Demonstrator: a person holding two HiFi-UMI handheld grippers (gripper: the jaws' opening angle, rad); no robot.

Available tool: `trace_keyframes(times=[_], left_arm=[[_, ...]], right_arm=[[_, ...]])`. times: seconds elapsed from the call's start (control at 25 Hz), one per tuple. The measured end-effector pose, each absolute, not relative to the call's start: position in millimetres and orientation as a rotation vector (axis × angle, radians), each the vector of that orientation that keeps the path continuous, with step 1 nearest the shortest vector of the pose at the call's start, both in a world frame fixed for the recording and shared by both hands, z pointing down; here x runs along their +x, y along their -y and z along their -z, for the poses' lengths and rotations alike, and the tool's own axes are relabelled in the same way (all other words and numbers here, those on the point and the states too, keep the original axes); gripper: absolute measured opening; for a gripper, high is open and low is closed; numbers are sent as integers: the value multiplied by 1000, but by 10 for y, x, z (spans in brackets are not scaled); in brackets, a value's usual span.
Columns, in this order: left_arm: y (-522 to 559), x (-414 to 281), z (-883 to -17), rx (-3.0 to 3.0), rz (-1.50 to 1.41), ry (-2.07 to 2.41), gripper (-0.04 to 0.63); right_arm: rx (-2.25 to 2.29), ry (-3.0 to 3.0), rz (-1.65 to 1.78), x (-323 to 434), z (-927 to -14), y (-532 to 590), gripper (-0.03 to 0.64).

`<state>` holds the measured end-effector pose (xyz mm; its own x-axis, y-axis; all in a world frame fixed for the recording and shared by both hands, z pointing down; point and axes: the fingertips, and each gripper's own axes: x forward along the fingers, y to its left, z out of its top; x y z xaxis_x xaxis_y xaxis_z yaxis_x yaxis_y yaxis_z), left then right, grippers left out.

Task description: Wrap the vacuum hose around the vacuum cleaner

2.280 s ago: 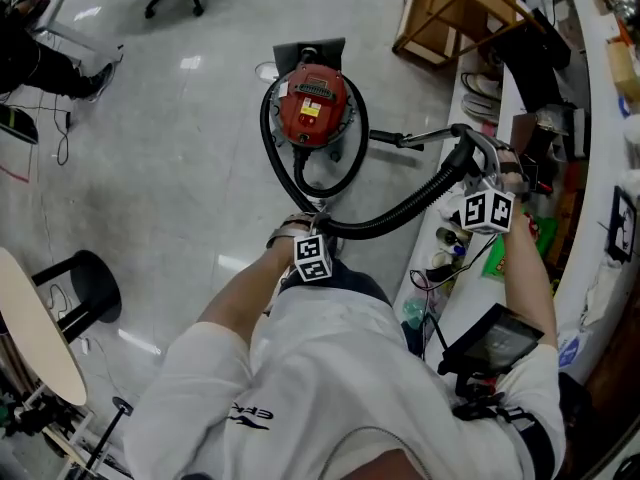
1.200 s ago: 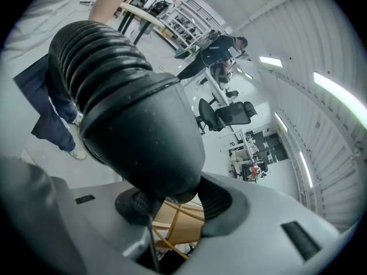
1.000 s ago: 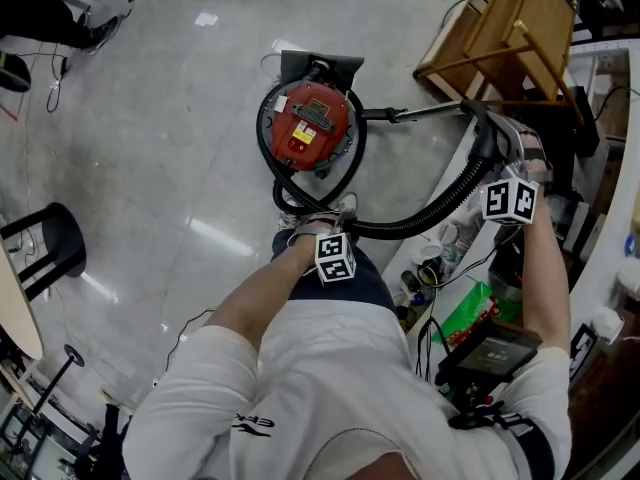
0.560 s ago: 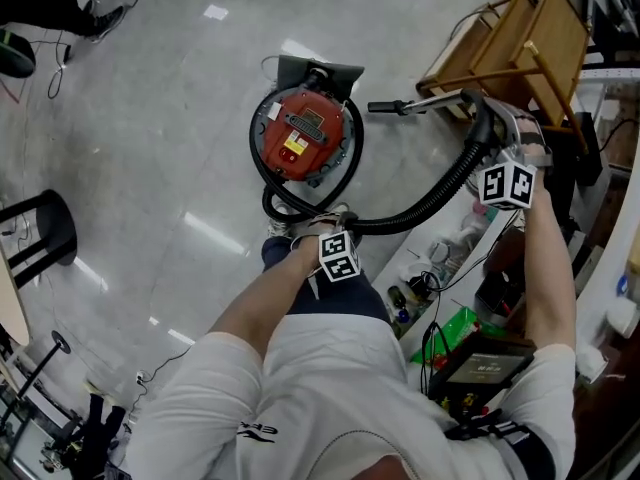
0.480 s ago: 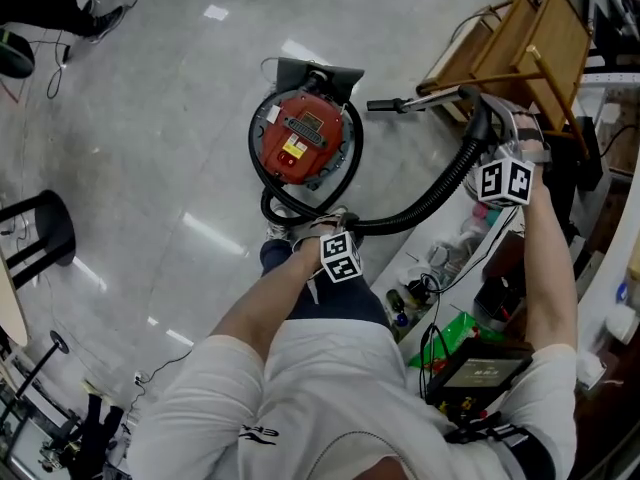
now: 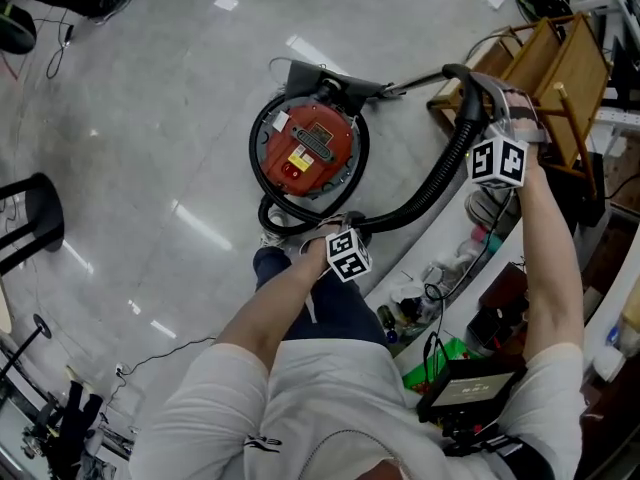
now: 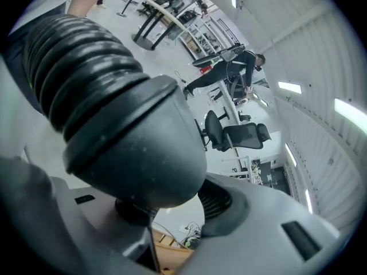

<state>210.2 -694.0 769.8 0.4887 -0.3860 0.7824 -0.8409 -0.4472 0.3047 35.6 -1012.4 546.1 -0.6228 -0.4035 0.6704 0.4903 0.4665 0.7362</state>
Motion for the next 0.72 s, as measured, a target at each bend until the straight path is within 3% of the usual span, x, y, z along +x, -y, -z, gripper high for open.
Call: trace_keyframes(times=[0.72], left_arm=[[7292, 1710, -7832, 1876, -565, 1202, 176]], right_arm=[[-404, 1841, 1594, -1372, -5548, 9317, 173]])
